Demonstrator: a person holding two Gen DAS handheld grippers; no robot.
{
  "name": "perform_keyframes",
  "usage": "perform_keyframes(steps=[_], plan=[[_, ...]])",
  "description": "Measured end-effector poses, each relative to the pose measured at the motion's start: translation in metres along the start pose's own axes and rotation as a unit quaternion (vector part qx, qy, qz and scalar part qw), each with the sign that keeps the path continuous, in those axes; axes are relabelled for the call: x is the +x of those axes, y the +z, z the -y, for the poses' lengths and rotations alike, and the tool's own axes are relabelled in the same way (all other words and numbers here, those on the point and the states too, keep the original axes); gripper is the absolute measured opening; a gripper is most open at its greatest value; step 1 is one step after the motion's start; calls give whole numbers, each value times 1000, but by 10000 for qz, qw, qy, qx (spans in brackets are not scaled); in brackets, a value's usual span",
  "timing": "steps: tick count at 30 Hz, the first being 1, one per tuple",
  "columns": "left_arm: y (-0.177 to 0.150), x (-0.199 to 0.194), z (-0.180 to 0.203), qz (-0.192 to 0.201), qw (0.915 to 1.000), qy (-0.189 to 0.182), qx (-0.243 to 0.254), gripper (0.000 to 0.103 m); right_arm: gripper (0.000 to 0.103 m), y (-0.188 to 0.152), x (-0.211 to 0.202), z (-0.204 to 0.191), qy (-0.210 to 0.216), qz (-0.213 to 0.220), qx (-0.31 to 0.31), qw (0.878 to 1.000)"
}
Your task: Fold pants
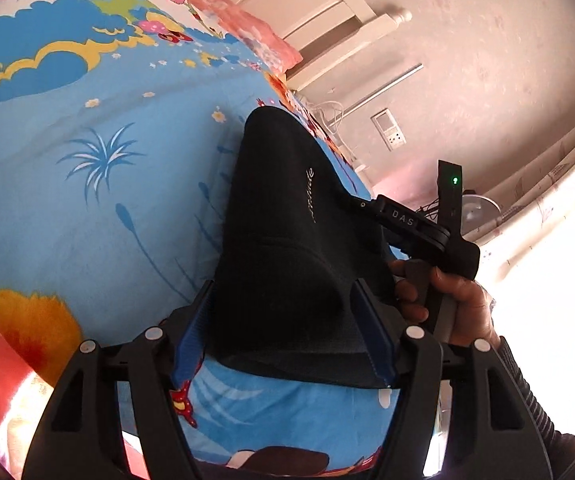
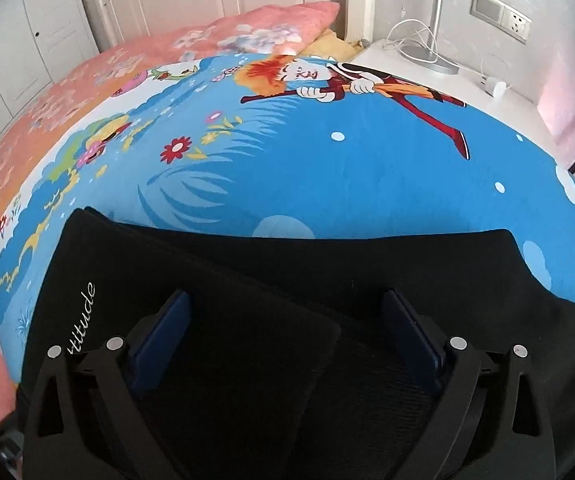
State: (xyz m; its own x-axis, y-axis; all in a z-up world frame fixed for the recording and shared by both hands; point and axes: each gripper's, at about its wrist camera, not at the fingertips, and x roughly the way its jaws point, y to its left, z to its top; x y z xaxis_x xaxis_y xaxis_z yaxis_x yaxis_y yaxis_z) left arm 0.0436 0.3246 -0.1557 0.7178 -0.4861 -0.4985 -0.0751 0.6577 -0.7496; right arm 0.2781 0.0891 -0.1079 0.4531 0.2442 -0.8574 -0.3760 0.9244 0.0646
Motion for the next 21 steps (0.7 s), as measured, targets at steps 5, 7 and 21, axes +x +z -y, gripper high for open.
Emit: perform_keyframes(steps=[5, 7, 21], plan=[[-1, -3, 6, -27, 9996, 247, 96, 46, 97, 2, -2, -5, -169, -110, 29, 9998], [-2, -8, 13, 37, 9994, 305, 165, 43, 97, 11, -8, -10, -292, -135, -30, 9995], [-11, -16, 88, 435, 9808, 1539, 1116, 36, 97, 48, -14, -161, -297, -1719, -1562, 9722]])
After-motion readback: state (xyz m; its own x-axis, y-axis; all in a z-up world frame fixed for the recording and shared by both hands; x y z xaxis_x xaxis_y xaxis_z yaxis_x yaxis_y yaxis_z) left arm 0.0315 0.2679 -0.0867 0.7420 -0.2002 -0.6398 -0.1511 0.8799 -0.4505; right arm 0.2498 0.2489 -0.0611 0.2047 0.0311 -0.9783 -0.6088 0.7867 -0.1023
